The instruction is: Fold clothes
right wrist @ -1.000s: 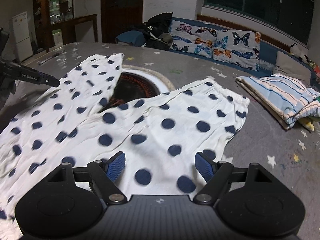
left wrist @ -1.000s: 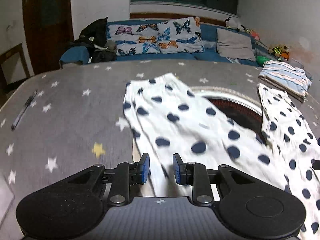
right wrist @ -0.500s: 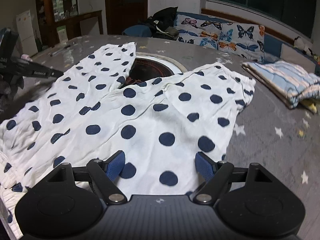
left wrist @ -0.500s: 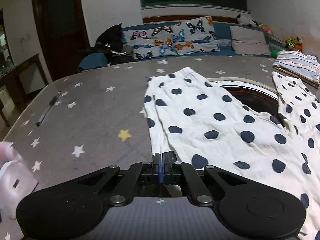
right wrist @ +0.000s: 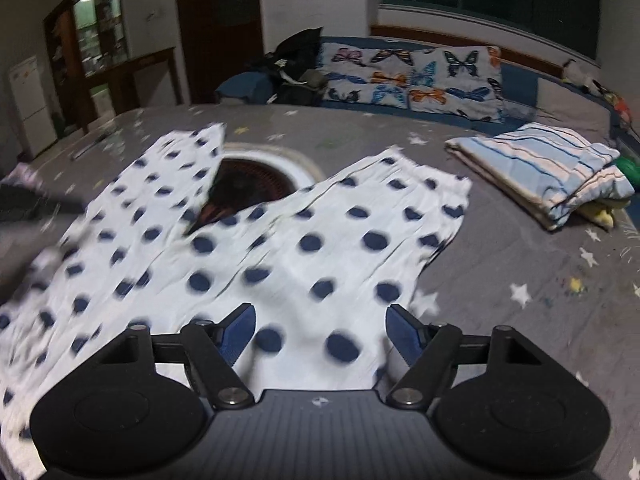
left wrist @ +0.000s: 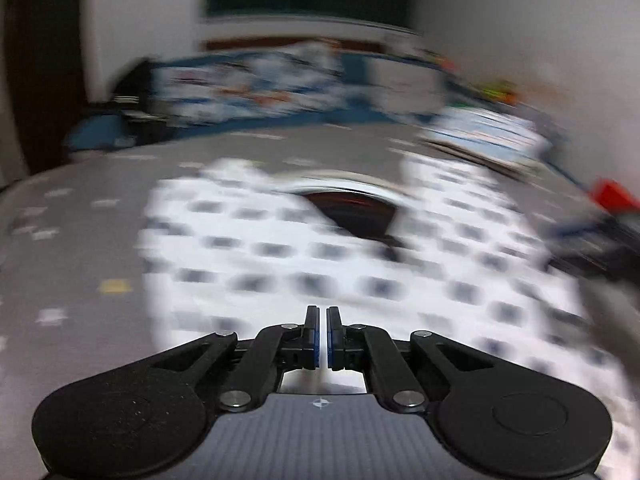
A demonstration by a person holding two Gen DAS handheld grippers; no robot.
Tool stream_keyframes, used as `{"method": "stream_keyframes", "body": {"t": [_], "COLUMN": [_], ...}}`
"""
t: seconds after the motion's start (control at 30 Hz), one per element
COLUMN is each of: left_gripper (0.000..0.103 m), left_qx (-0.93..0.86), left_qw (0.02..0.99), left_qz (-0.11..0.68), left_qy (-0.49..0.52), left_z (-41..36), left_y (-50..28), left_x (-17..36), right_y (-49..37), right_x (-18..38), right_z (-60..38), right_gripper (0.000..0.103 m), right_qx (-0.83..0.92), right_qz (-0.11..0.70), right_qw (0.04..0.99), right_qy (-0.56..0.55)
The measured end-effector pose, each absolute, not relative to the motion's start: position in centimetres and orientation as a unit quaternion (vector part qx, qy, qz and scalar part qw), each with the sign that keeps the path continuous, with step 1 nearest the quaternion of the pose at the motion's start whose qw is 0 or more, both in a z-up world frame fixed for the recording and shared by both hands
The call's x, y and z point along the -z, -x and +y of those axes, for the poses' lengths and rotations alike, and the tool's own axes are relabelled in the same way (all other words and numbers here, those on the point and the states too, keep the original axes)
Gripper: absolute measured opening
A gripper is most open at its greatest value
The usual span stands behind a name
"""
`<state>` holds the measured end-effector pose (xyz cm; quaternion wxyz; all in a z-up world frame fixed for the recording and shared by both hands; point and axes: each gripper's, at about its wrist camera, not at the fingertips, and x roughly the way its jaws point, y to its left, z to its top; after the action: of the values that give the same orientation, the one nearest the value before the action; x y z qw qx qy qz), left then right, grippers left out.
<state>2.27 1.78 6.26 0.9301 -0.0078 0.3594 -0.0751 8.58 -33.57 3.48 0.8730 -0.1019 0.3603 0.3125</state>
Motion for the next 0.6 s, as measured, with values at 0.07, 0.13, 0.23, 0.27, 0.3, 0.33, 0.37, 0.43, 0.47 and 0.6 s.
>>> {"method": "stream_keyframes", "body": {"t": [0.07,0.13,0.23,0.27,0.3,0.33,0.37,0.43,0.47,0.6], "left_gripper": [0.004,0.004,0.004,0.004,0.004,0.004,0.004,0.003,0.003,0.002], "left_qx": [0.142,0.208,0.273,0.286,0.299,0.313,0.327,0.348,0.357,0.391], "left_qw": [0.919,0.902,0.878,0.873,0.868,0.861,0.853,0.839,0.832,0.813], "left_qz": [0.369,0.378,0.393,0.396,0.398,0.401,0.407,0.418,0.424,0.431], "left_qy": [0.006,0.008,0.011,0.010,0.009,0.010,0.012,0.012,0.010,0.014], "left_z": [-1.3,-4.3,-8.4,-9.3,-10.3,-11.1,-11.7,-12.6,-12.9,-13.4], "left_y": [-2.0,-1.7,-1.4,-1.4,-1.5,-1.5,-1.5,-1.4,-1.2,-0.4], "left_x": [-6.2,-6.0,-5.2,-5.0,-4.7,-4.4,-4.0,-3.2,-2.9,-2.1], "right_y": [-10.0,-11.4,-13.6,-14.2,-14.6,-15.2,-15.8,-16.7,-17.1,-18.8], "right_x": [-3.7,-3.5,-2.9,-2.7,-2.5,-2.2,-1.9,-1.3,-1.1,-0.7], "right_z": [-33.4,-32.9,-31.9,-31.6,-31.3,-31.1,-30.9,-30.8,-30.9,-31.1], "right_gripper": [0.071,0.068,0.065,0.065,0.065,0.064,0.064,0.063,0.063,0.063], "right_qx": [-0.309,-0.305,-0.301,-0.300,-0.299,-0.297,-0.295,-0.292,-0.292,-0.285], "right_qz": [0.359,0.360,0.367,0.368,0.369,0.371,0.373,0.377,0.377,0.376], "right_qw": [0.875,0.876,0.874,0.873,0.873,0.872,0.871,0.869,0.869,0.873], "right_qy": [0.097,0.097,0.106,0.111,0.116,0.121,0.125,0.131,0.132,0.121]}}
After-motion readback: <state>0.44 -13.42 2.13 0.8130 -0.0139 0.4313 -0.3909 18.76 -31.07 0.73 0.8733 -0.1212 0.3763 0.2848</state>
